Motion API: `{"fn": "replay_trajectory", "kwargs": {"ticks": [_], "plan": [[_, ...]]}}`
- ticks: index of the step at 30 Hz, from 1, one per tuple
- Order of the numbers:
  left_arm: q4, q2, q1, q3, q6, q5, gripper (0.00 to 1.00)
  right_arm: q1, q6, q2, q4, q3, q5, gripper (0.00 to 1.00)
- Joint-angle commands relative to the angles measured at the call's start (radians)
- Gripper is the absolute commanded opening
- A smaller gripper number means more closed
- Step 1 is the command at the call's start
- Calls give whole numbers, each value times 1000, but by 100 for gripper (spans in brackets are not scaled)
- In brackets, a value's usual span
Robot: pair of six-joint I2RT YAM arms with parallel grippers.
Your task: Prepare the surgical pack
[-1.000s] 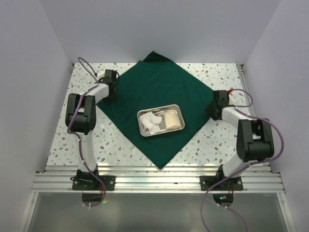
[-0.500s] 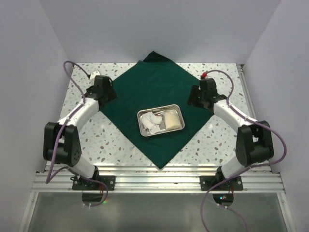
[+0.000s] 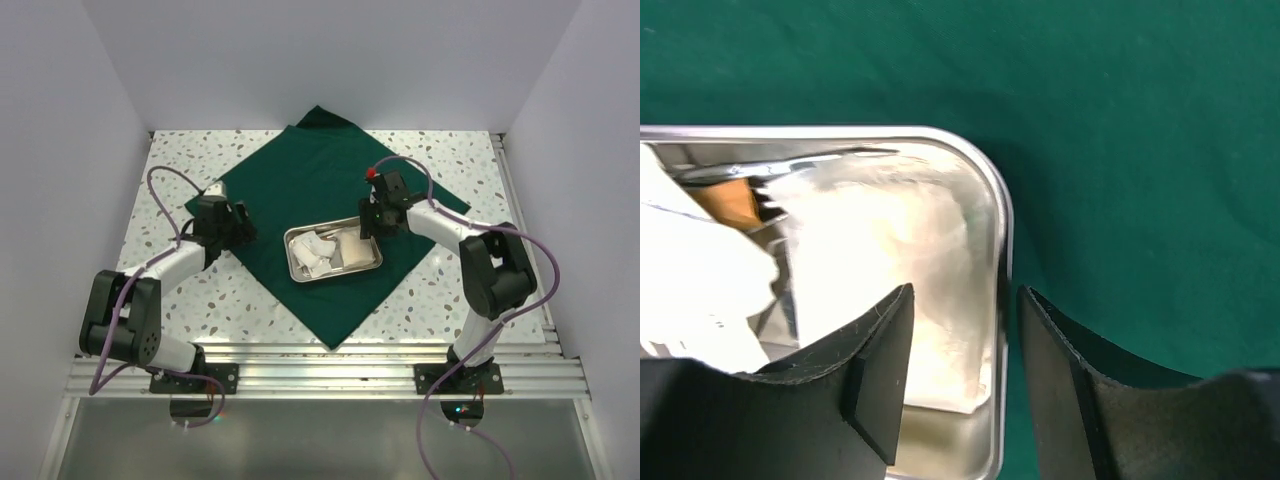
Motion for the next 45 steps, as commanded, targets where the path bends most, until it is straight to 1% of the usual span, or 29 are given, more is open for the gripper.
{"fn": "replay_trajectory", "kwargs": {"ticks": [1,3,6,7,10,14,15,17,18,19,21,32,45], "plan": [[155,-29,-7,-32,10,43,79,6,-13,2,-49,43,62,48],[164,-27,-8,-42,12,45,79,6,-9,4,-57,38,82,47],[183,-19,-10,-56,18,45,79,6,-8,5,-68,38,96,35],[195,-19,-12,-59,18,45,79,6,-8,7,-69,38,93,29],[199,-10,-12,-65,18,43,78,6,9,13,-72,40,79,21],[207,-13,-13,-70,16,45,78,6,98,5,-33,6,74,15],[210,-15,-16,-73,15,45,78,6,115,2,-17,-3,73,10],[215,-13,-19,-73,13,45,78,6,145,-3,4,-14,79,8],[216,-12,-24,-73,13,43,78,6,153,-1,4,-14,88,2],[215,-13,-25,-73,13,45,78,6,162,7,0,-11,99,0],[213,-13,-27,-72,13,43,78,4,176,11,-16,5,107,0],[212,-12,-30,-73,15,43,77,6,233,30,21,12,104,0],[215,1,-42,-70,21,45,78,-2,179,111,-37,136,166,0]]}}
